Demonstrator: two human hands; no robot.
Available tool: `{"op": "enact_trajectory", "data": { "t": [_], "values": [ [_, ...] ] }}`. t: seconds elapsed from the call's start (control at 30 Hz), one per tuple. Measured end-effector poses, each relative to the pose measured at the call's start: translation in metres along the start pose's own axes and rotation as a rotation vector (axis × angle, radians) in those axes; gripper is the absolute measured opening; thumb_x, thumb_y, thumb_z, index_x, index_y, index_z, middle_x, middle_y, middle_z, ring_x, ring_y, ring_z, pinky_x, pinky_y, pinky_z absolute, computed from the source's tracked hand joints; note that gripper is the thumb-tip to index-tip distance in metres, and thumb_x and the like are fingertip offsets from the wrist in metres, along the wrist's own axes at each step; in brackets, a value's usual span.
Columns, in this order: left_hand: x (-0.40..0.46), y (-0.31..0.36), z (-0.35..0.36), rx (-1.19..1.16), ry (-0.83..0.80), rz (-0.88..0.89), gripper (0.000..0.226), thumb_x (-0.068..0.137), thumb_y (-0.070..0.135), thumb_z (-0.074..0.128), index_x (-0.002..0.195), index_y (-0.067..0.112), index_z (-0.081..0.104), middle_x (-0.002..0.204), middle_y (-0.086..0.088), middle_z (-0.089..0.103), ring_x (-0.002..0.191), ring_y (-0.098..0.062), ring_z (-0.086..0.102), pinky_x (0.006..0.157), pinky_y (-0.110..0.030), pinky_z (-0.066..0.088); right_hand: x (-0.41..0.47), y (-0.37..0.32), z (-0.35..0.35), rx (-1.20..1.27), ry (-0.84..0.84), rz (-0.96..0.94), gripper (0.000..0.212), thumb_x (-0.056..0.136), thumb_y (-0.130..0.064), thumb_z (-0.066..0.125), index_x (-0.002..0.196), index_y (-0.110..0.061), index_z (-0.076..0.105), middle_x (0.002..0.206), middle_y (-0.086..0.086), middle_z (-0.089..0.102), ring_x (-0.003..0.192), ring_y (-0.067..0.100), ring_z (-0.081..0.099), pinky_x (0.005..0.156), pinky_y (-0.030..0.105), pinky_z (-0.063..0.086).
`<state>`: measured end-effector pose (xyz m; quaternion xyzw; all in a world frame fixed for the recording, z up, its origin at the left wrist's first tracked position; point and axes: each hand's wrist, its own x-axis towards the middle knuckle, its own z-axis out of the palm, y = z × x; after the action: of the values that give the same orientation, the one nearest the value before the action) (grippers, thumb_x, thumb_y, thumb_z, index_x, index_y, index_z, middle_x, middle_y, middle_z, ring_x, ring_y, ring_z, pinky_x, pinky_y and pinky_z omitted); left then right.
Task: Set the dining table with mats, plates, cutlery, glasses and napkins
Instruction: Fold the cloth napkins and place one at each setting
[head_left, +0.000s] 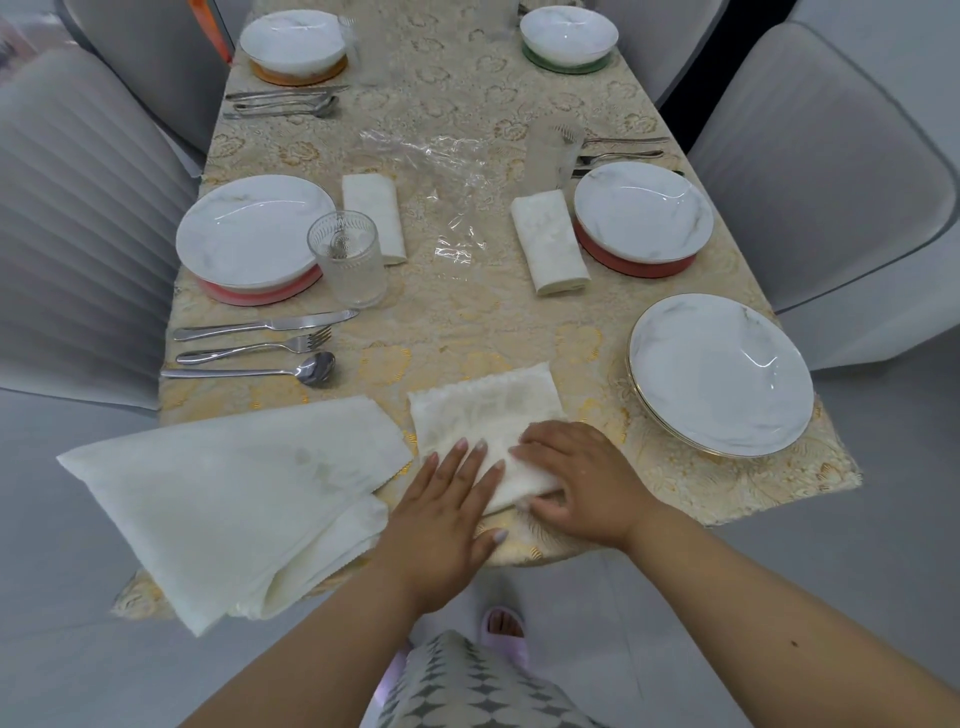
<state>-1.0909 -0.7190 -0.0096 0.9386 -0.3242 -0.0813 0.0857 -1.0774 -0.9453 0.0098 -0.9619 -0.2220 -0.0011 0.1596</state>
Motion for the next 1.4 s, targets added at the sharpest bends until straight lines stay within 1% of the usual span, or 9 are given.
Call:
{"op": "enact_trajectory", "data": {
  "t": [0.17,0.27,0.43,0.63,0.83,0.97,1.07,1.27,1.4],
  "values": [
    [0.004,-0.009,-0.009,-0.086,0.039,-0.024,0.065,0.083,0.036,0.042,0.140,0.005,0.047,0.148,-0.014,0.042,0.137,-0.028,0.040,0.114,-0.034,0.016,0.003,0.011,-0.008,0.051,-0.061,0.075,0.055,0.068,-0.026,0.042,0.115,-0.016,0.067,0.129,0.000,0.062,0.114,0.021,0.062,0.093,0.041,0.051],
    [0.004,-0.017,-0.015,-0.259,0.064,-0.075,0.068,0.073,0.024,0.043,0.138,0.006,0.049,0.145,-0.010,0.047,0.132,-0.027,0.047,0.115,-0.027,0.022,0.009,0.012,-0.018,0.265,-0.010,0.224,0.048,0.070,-0.026,0.042,0.111,-0.020,0.067,0.119,-0.003,0.067,0.104,0.019,0.065,0.087,0.031,0.052],
    [0.014,-0.018,-0.039,-0.759,0.268,-0.521,0.026,0.089,0.019,0.062,0.114,0.024,0.057,0.100,0.017,0.063,0.091,-0.012,0.061,0.068,-0.019,0.043,0.034,0.022,-0.032,0.616,-0.015,0.550,0.006,0.087,-0.023,0.064,0.089,-0.019,0.061,0.079,-0.009,0.061,0.071,0.010,0.053,0.064,0.028,0.040],
    [0.048,-0.019,-0.050,-0.696,0.361,-0.817,0.029,0.095,0.036,0.055,0.107,0.010,0.055,0.072,0.006,0.051,0.080,-0.022,0.054,0.060,-0.029,0.031,0.061,0.022,-0.022,0.578,0.122,0.778,0.025,0.092,-0.035,0.060,0.075,-0.017,0.055,0.061,-0.009,0.046,0.058,0.010,0.042,0.056,0.029,0.029],
    [0.063,-0.029,-0.053,-0.593,0.353,-0.947,0.038,0.096,0.031,0.056,0.121,0.005,0.049,0.103,-0.013,0.064,0.097,-0.032,0.058,0.070,-0.031,0.036,0.078,0.011,-0.019,0.211,0.099,0.838,0.025,0.096,-0.035,0.047,0.090,-0.013,0.058,0.079,0.000,0.058,0.075,0.022,0.052,0.062,0.030,0.036],
    [0.064,-0.026,-0.046,-0.086,0.499,-0.508,0.037,0.085,0.016,0.060,0.118,0.001,0.061,0.112,-0.020,0.064,0.103,-0.038,0.059,0.089,-0.043,0.042,0.085,0.006,-0.019,0.121,0.073,0.828,0.023,0.097,-0.028,0.043,0.099,-0.011,0.059,0.088,0.005,0.063,0.084,0.027,0.057,0.066,0.032,0.041],
    [0.060,-0.017,-0.027,0.080,0.275,-0.075,0.054,0.091,0.035,0.041,0.134,0.004,0.054,0.140,-0.017,0.051,0.132,-0.033,0.047,0.109,-0.048,0.024,0.088,0.006,-0.018,0.094,0.073,0.831,0.025,0.097,-0.029,0.044,0.100,-0.011,0.060,0.092,0.006,0.065,0.085,0.027,0.058,0.066,0.031,0.040],
    [0.063,-0.024,-0.009,0.093,0.008,-0.095,0.074,0.096,0.062,0.010,0.150,0.013,0.022,0.157,-0.013,0.023,0.147,-0.026,0.017,0.114,-0.045,0.010,0.091,0.006,-0.015,0.017,0.153,0.808,0.018,0.092,-0.030,0.056,0.101,-0.015,0.058,0.098,0.004,0.058,0.093,0.027,0.057,0.067,0.032,0.039],
    [0.065,-0.025,-0.011,0.061,-0.004,-0.097,0.079,0.093,0.067,0.001,0.151,0.015,0.014,0.159,-0.010,0.010,0.149,-0.026,0.004,0.116,-0.044,0.003,0.086,-0.010,-0.001,-0.114,0.274,0.390,0.033,0.086,-0.030,0.053,0.114,-0.017,0.064,0.113,0.003,0.064,0.107,0.026,0.059,0.092,0.036,0.035]
  ]
}}
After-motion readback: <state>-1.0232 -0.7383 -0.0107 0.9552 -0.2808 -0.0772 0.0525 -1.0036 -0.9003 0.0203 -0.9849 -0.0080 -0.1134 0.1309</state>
